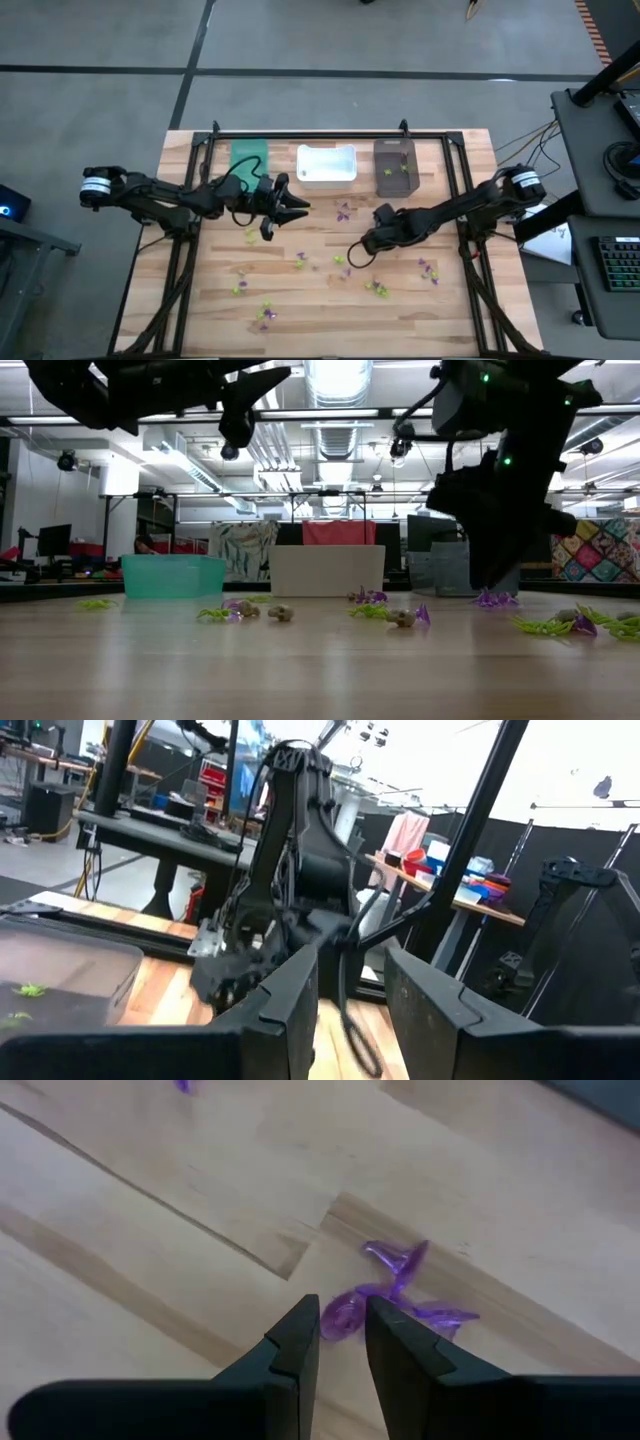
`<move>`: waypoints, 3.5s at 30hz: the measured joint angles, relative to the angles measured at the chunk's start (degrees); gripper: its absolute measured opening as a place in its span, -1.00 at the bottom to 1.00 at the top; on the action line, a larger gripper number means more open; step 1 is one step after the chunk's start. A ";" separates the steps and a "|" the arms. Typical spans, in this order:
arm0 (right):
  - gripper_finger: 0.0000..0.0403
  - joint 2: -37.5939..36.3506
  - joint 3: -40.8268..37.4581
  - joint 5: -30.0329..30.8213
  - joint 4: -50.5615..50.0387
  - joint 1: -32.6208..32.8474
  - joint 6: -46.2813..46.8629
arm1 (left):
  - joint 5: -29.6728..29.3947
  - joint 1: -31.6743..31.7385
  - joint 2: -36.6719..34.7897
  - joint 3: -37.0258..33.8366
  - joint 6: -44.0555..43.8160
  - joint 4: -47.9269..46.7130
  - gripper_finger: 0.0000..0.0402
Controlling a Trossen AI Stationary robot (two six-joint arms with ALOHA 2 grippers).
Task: Sort Halloween decoration
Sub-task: Put the purple witch hat toy into the light blue bin
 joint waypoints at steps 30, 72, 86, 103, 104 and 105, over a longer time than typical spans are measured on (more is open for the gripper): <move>-0.65 3.15 0.11 0.24 2.75 0.00 -3.32 | 0.04 0.00 -0.04 -0.35 -0.61 0.04 -0.50; -0.96 -12.69 12.98 6.44 18.62 -6.25 -48.67 | 0.57 -3.58 -6.35 -0.42 -2.99 2.08 -0.50; -0.96 0.38 12.89 0.68 51.61 -16.53 -72.08 | 2.15 -3.56 -18.16 -1.16 0.03 2.00 -0.50; -0.96 23.15 28.05 -15.44 72.00 -25.07 -71.83 | 2.12 -3.48 -25.12 -2.71 4.28 -1.94 -0.50; -0.96 24.84 30.00 -15.45 71.72 -25.07 -72.26 | 2.12 -3.48 -25.56 -2.71 4.33 -2.57 -0.50; -0.96 26.37 31.64 -15.45 71.35 -25.07 -72.74 | 2.12 -3.48 -26.00 -2.71 4.35 -3.30 -0.50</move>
